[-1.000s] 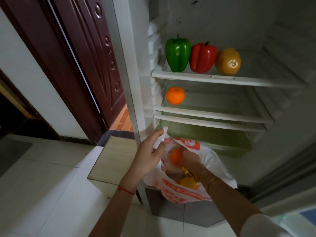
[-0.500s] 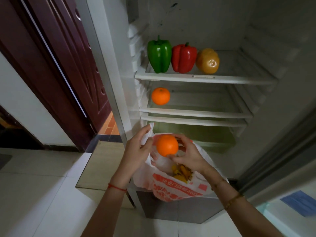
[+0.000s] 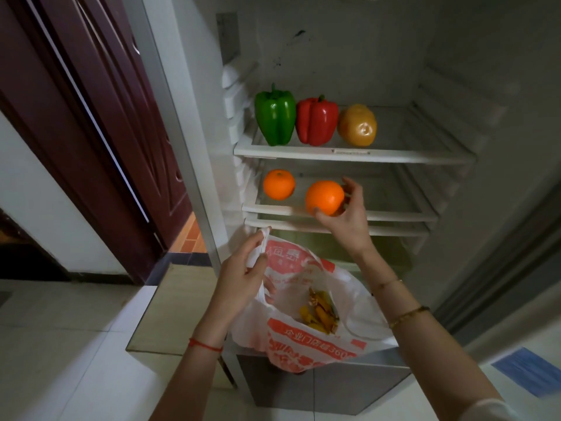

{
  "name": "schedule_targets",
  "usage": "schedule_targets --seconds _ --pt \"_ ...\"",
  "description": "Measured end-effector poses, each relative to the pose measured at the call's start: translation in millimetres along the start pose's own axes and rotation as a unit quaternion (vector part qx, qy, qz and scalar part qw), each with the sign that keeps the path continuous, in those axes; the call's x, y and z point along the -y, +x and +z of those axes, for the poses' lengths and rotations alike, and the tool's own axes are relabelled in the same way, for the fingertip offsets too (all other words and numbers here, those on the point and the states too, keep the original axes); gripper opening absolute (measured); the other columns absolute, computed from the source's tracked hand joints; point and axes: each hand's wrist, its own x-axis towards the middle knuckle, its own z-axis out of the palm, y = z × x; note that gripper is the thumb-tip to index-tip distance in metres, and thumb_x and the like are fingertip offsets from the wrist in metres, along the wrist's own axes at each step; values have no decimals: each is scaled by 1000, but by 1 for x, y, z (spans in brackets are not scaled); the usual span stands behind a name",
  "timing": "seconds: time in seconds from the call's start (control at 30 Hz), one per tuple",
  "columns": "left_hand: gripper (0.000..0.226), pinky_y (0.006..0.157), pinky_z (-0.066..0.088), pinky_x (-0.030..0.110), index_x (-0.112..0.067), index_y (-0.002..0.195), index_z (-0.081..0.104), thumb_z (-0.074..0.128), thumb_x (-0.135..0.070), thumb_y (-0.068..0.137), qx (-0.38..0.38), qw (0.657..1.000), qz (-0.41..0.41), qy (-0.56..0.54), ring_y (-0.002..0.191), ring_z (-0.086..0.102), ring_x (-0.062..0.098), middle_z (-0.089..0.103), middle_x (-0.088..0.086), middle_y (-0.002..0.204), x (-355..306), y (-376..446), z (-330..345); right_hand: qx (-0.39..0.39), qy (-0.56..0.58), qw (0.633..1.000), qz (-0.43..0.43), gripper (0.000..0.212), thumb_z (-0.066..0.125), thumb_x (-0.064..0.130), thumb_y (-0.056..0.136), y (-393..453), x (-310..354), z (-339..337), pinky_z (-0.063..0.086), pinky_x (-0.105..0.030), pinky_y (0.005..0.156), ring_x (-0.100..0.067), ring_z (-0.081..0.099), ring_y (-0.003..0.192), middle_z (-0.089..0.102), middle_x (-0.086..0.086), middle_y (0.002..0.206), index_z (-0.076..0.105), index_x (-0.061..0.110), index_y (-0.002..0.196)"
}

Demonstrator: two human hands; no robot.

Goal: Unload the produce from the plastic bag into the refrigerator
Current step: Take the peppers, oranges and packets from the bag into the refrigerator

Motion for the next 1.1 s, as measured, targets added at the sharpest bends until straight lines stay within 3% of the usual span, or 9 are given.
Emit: schedule_targets --seconds 0.17,0.3,0.43,0.53,0.7,0.83,0.9,0.97,1.1 --pt "45 64 43 -2 -17 143 43 48 -5 99 8 1000 -10 -24 69 58 -26 59 -21 110 -6 -1 2 -10 -79 997 6 80 82 26 71 29 -1 14 43 -43 99 -28 38 125 44 -9 132 36 13 134" --pt "45 66 46 1 -17 143 43 48 -7 99 9 999 -7 -30 71 61 -22 59 -11 126 -8 1 1 -5 -105 994 -6 76 81 28 73 45 -5 26 42 -45 99 -29 36 126 48 -10 131 39 12 133" --pt "46 66 54 11 -24 143 43 49 -10 100 13 999 -6 -29 68 67 -11 61 -18 117 -4 2 0 -8 -106 994 -13 73 80 32 74 55 -7 35 43 -46 99 -28 37 125 50 -10 131 42 12 133" --pt "46 72 61 42 -30 142 43 49 -14 100 20 999 -17 -27 63 73 16 71 -5 109 -3 1 -2 -16 -99 995 -13 75 81 32 74 57 -9 36 43 -46 101 -28 39 125 50 -10 132 42 11 135" --pt "45 59 50 5 -21 142 44 48 -8 99 20 999 -24 -42 64 64 -16 56 -9 131 -7 -5 -2 -59 -85 994 -20 83 83 35 73 42 -12 29 41 -36 104 -24 42 128 46 -10 137 39 9 138" --pt "46 67 57 16 -25 143 45 49 -10 99 22 999 -9 -29 74 71 -2 58 -8 134 -6 -12 -4 -124 -81 984 -99 45 78 30 80 5 -11 18 50 -30 80 -17 56 97 56 -6 109 53 10 112" --pt "47 57 58 24 -27 143 44 49 -9 99 33 999 -7 -27 60 73 18 62 2 131 -4 -16 -4 -48 -54 989 -129 20 70 26 86 -23 -11 12 53 -27 69 -11 60 79 62 1 91 59 12 95" --pt "46 52 55 21 -26 142 45 49 -9 99 28 999 -3 -17 55 72 22 60 5 133 -1 -20 -3 102 -67 985 -119 11 65 24 88 -50 -18 9 55 -19 68 -4 65 73 65 10 81 65 13 87" --pt "44 71 55 19 -31 139 48 53 -17 97 26 1000 2 14 80 73 15 63 3 131 4 -33 0 348 -146 926 -2 6 69 14 87 -92 -52 20 49 -20 79 3 58 79 60 19 86 70 14 93"
